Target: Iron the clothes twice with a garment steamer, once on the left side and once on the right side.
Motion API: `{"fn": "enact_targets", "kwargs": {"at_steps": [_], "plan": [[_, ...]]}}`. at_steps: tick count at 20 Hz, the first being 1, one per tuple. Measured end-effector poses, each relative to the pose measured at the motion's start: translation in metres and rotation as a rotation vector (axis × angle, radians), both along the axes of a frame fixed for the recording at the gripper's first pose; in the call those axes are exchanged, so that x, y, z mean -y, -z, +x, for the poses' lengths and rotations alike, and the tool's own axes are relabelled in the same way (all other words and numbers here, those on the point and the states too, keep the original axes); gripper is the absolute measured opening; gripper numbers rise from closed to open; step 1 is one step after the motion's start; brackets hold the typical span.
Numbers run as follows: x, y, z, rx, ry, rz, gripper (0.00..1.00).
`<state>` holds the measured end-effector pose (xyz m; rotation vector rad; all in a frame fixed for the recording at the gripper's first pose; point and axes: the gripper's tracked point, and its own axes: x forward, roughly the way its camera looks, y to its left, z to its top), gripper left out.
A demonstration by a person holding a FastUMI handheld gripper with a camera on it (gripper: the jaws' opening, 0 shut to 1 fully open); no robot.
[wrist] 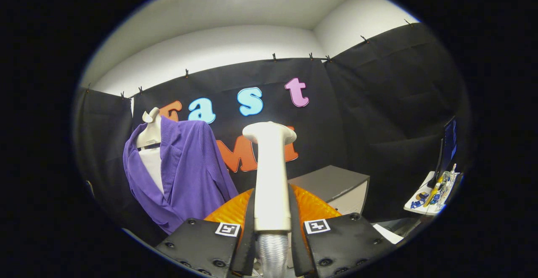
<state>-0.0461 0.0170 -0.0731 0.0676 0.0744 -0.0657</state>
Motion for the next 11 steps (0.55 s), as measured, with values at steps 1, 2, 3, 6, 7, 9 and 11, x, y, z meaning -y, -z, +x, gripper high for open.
{"fn": "enact_targets", "kwargs": {"at_steps": [1, 2, 3, 6, 7, 9, 11], "plan": [[-0.003, 0.0, 0.002, 0.004, -0.001, 0.004, 0.42], [-0.005, 0.002, 0.003, 0.001, -0.005, -0.004, 0.42], [-0.01, 0.004, 0.004, -0.006, -0.013, -0.009, 0.42], [-0.021, 0.009, 0.012, -0.019, -0.04, -0.004, 0.42], [-0.023, 0.01, 0.014, -0.018, -0.042, -0.004, 0.42], [-0.024, 0.011, 0.018, -0.015, -0.037, -0.017, 0.42], [-0.028, 0.014, 0.021, -0.02, -0.042, -0.022, 0.42]]}}
